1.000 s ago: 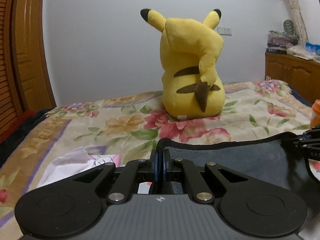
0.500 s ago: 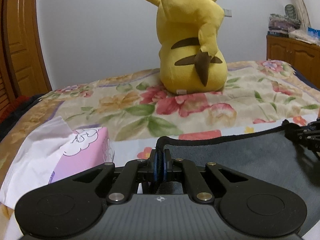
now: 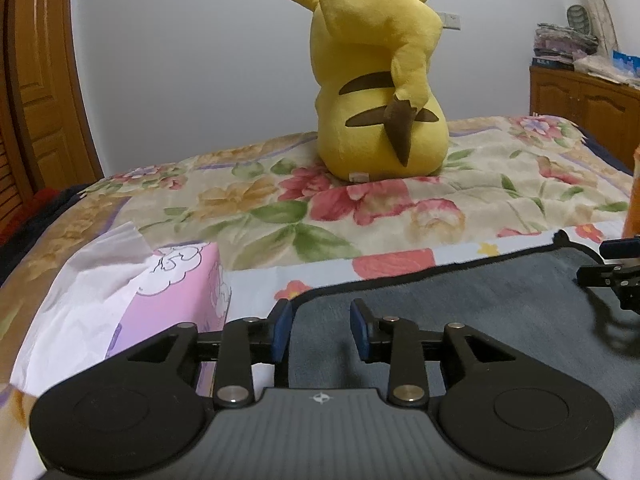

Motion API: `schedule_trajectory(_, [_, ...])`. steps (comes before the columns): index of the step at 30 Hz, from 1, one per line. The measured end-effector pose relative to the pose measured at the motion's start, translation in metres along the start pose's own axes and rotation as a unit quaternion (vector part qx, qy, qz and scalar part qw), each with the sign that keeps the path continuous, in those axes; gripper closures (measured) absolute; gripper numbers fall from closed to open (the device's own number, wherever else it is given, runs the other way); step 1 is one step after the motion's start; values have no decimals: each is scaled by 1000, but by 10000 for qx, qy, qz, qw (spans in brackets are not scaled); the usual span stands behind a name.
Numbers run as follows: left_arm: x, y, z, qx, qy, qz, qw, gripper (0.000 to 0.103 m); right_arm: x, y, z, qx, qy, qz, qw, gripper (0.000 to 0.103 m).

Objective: Fold towel

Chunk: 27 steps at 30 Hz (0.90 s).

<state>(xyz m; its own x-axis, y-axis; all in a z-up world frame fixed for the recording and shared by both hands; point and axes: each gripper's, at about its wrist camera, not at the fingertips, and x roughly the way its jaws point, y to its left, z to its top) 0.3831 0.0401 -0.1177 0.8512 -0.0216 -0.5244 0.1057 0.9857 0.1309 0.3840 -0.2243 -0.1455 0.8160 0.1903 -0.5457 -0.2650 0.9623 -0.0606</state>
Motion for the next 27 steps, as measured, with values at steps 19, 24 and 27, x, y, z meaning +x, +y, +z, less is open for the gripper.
schedule_trajectory(19, [-67,-23,-13,211,155,-245,9994,52,-73,16,-18,397,21,246,9989,50])
schedule_trajectory(24, [-90,-24,-9,217,96,-241,9994,49,-94,20,-13,399,-49,264,9988,50])
schedule_trajectory(27, [-103,-24,-5,201,69,-238,9995,48,-107,23,-11,358,-92,270,9990,50])
